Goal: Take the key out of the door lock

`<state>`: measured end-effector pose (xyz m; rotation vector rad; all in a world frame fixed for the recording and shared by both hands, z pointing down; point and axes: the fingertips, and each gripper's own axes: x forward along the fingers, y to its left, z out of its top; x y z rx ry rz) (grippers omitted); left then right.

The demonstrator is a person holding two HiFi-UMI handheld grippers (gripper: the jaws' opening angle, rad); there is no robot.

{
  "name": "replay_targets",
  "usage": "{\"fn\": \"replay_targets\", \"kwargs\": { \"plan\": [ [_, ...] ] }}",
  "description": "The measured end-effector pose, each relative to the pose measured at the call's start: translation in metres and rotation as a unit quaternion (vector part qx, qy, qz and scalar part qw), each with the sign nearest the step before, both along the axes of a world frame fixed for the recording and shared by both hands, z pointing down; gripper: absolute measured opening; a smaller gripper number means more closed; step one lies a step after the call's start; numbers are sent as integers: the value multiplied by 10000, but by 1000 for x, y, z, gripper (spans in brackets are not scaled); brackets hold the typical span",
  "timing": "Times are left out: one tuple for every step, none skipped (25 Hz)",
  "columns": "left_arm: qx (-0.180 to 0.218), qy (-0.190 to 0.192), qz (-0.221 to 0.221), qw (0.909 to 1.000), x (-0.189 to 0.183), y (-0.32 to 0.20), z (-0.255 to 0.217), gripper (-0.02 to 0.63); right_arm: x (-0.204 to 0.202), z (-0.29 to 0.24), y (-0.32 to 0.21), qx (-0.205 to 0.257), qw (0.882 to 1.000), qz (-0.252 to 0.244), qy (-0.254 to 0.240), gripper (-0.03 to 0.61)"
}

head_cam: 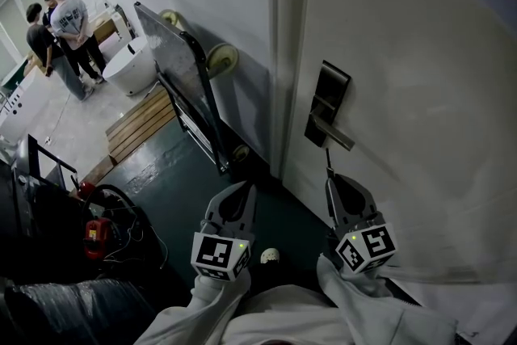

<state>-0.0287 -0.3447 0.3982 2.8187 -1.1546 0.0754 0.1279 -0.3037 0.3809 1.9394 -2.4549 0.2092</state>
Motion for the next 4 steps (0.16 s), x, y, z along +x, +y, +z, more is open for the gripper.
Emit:
{"fn": "replay_targets", "kwargs": {
  "plan": [
    [12,1,3,10000,0,1,-1,14,-1,-1,0,10,10000,-16,0,74],
    [21,2,6,10000,0,2,-2,14,-2,-1,0,21,10000,-35,-3,74],
    [28,2,9,10000,1,3,-3,14,-2,-1,0,30,10000,-52,-8,74],
    [34,3,11,10000,1,3,-3,14,-3,-1,1,38,10000,-69,-14,74]
  ]
}}
